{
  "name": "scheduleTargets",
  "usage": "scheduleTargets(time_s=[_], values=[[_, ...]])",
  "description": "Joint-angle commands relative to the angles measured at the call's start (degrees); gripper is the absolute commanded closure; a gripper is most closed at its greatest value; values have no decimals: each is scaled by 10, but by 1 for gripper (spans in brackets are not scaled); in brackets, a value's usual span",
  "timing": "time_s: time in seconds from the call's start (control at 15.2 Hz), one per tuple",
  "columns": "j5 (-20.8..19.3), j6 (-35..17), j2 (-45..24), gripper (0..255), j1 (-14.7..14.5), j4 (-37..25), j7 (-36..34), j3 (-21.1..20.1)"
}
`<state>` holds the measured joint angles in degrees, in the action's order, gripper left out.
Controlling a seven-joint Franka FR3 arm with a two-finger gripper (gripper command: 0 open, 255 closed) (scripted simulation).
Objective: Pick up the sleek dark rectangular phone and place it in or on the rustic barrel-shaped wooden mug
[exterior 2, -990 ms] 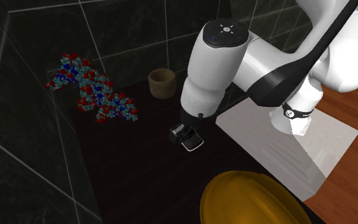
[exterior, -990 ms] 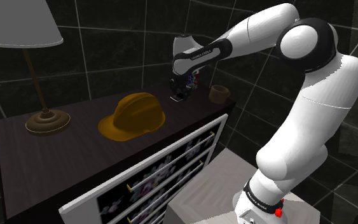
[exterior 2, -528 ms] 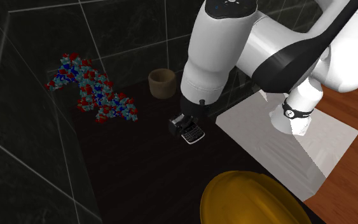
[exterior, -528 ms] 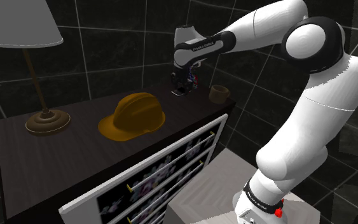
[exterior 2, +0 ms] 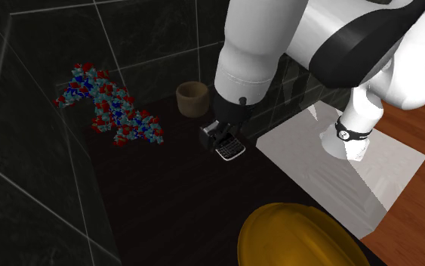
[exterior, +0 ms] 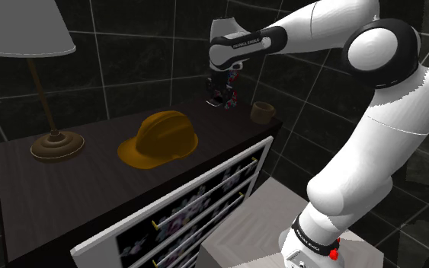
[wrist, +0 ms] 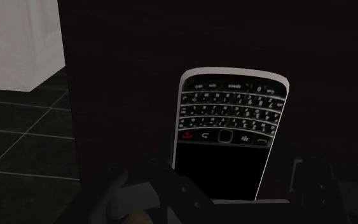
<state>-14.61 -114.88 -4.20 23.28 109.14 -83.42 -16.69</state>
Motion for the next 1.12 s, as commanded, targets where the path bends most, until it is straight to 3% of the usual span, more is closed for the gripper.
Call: scheduleTargets(time_s=[0.0,0.33,1.06], values=[[3,14,4,255,0,-11,5,0],[8,48,11,255,0,-39,13,-1],[25,8,37,255,78,-5,164,72]])
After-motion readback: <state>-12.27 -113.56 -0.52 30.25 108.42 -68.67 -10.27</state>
